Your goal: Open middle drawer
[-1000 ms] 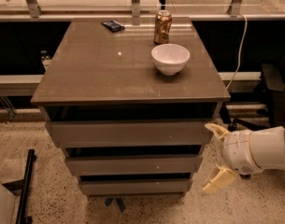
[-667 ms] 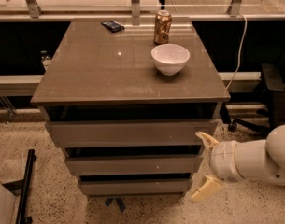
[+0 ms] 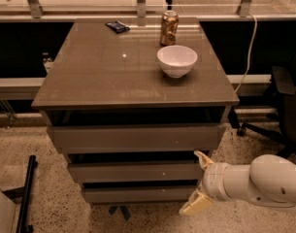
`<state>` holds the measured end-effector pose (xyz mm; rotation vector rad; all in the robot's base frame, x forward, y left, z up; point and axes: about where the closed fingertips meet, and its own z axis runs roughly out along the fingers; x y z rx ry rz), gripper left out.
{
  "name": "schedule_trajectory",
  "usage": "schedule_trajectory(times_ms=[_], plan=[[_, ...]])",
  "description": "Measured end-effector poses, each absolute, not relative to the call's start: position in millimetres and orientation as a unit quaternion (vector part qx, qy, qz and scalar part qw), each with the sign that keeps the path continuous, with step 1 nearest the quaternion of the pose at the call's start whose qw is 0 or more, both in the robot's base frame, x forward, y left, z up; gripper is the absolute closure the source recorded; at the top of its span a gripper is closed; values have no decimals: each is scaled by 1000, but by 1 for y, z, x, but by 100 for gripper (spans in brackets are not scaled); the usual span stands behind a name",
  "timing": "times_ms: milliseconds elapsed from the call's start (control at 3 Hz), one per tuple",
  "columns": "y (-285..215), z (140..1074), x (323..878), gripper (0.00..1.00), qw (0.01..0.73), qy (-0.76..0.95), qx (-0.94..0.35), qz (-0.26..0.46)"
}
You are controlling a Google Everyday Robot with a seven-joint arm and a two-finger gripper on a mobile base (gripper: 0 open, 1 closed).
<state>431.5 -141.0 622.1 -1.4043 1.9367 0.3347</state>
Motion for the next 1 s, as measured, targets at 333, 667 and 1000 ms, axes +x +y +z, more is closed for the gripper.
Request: schedule_trajectory(times_ms=[333,667,1000], plan=[[-141,582,447,0,351,763,-525,138],[-145,547,464,0,349,774,-506,153],[-153,509,484,0,343,786,-485,169]])
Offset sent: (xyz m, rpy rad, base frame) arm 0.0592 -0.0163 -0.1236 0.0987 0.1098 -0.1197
